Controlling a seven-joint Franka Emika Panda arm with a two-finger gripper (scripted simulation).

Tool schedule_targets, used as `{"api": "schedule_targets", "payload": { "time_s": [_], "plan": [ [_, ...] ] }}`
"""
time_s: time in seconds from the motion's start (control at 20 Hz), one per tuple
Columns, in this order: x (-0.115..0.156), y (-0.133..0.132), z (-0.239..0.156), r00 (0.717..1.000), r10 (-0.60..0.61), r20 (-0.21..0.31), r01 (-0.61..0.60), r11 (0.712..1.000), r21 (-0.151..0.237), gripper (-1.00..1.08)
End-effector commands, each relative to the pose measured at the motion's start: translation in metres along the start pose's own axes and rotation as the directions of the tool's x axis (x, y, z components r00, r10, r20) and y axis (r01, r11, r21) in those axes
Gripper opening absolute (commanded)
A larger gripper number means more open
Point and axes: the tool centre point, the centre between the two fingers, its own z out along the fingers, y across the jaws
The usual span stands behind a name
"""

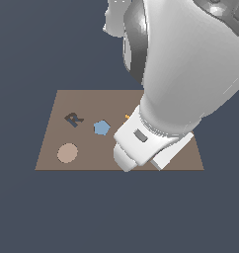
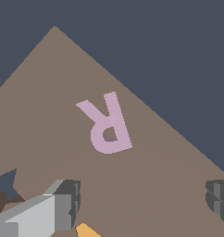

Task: Insert a designated object into the corresponding slot on a board.

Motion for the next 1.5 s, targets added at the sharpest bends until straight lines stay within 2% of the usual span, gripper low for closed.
{"api": "schedule_targets", "payload": {
  "time_s": [0.0,0.3,0.55,1.1,1.45],
  "plan": [
    [0.012,-0.006,0.01,0.996,-0.085,0.002,0.085,0.996,-0.003,1.0],
    [0.032,-0.02,0.028,0.974,-0.227,0.007,0.227,0.974,-0.006,1.0],
    [0.04,-0.028,0.037,0.957,-0.291,0.01,0.291,0.957,-0.007,1.0],
    [0.04,-0.029,0.038,0.955,-0.296,0.01,0.296,0.955,-0.007,1.0],
    [0.04,-0.028,0.057,0.956,-0.294,0.01,0.294,0.956,-0.007,1.0]
  ]
}}
